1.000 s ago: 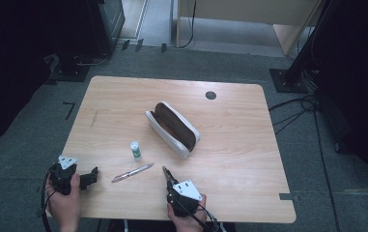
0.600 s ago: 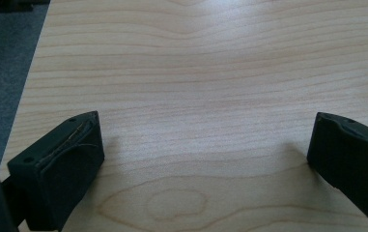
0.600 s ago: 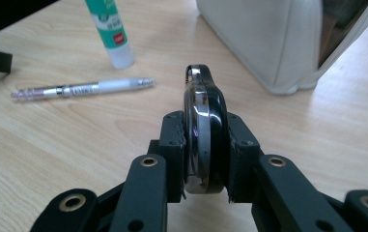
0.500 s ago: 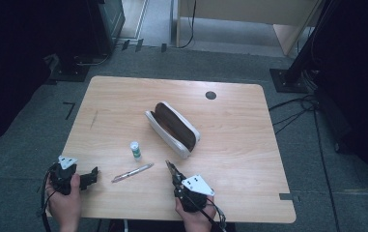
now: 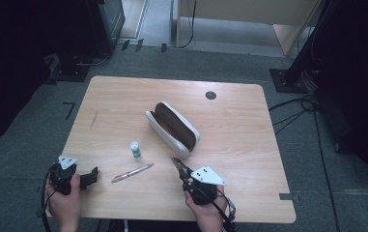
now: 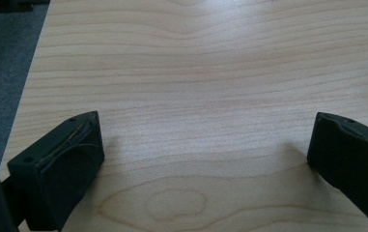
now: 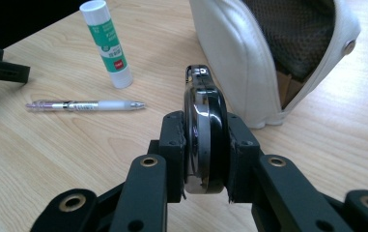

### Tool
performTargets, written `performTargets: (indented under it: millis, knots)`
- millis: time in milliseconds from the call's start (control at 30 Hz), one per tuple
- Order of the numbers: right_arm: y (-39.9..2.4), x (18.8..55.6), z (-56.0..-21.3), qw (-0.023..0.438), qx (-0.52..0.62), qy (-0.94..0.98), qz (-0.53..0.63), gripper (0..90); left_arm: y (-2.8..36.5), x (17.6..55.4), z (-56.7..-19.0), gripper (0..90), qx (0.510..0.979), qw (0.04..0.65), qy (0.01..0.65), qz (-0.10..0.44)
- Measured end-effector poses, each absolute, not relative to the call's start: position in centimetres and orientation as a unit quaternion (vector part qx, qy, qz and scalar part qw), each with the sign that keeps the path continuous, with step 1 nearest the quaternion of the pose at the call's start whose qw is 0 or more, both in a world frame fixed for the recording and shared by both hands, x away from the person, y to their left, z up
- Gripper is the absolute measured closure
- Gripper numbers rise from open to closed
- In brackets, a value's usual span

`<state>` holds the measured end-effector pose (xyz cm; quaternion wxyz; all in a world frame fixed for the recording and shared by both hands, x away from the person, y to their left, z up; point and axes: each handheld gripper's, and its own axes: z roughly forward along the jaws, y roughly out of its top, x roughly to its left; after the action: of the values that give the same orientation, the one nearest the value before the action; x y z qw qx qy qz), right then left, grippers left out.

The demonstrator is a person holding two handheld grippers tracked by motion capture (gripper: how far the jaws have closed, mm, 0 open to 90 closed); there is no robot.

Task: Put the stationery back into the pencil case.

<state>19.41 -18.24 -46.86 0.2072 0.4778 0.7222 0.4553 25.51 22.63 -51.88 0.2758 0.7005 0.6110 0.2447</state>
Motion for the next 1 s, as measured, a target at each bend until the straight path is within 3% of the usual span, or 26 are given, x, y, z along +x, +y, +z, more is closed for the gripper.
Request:
performTargets:
  millis: [1000]
  knots:
    - [-22.0, 20.1, -42.0, 0.22, 0.459, 0.715, 0.479, 73.0, 22.6, 25.5, -51.9, 0.0, 0.7, 0.276, 0.611, 0.245]
